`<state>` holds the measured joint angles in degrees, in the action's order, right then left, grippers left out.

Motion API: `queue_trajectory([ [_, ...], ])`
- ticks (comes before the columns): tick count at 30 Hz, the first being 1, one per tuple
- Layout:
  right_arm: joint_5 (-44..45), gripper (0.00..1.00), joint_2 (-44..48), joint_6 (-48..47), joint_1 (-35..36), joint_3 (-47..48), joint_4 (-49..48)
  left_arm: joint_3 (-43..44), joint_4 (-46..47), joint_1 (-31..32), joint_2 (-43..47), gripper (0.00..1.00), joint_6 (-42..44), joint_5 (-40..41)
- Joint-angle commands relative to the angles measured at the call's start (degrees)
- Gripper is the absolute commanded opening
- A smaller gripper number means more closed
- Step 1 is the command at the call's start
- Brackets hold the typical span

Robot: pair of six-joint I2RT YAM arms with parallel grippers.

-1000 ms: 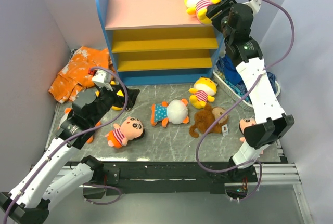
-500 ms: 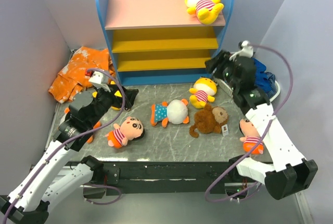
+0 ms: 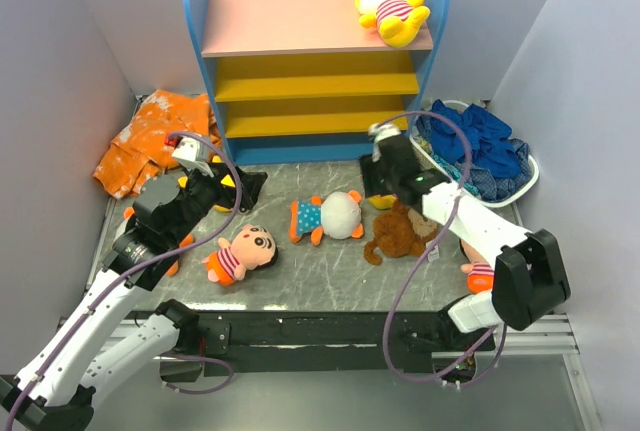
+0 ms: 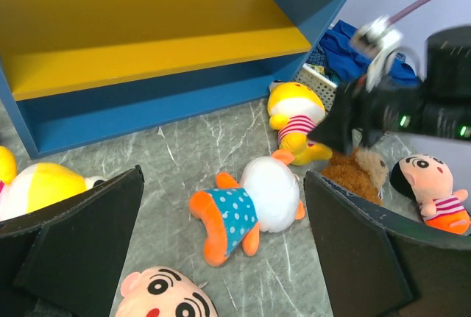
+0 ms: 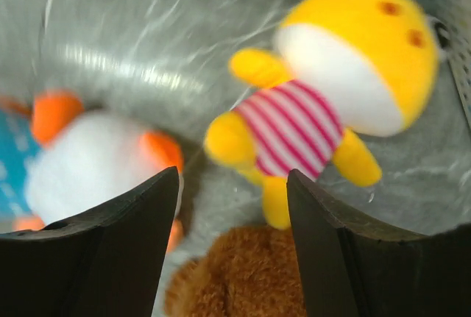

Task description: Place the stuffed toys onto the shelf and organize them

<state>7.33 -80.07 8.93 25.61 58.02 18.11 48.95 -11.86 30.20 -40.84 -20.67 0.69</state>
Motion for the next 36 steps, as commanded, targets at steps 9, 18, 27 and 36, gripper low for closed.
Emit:
queue_trajectory([
  [9,7.1,0.66,-7.5,-24.4,6.6,1.0,1.6,0.1,1.9,0.0,0.1,0.96,0.4,-1.2],
  [18,10.3,0.63,-11.7,-28.5,5.9,-1.2,-4.5,0.3,1.8,0.0,-0.7,0.96,0.5,-1.5],
  [27,11.7,0.62,-16.0,-31.3,4.6,-3.1,-10.7,0.3,1.7,0.0,-0.8,0.96,0.5,-1.0],
  [36,17.5,0.06,-13.9,-31.1,4.7,1.6,-3.6,0.2,1.8,0.1,-1.1,0.96,0.5,-1.1],
])
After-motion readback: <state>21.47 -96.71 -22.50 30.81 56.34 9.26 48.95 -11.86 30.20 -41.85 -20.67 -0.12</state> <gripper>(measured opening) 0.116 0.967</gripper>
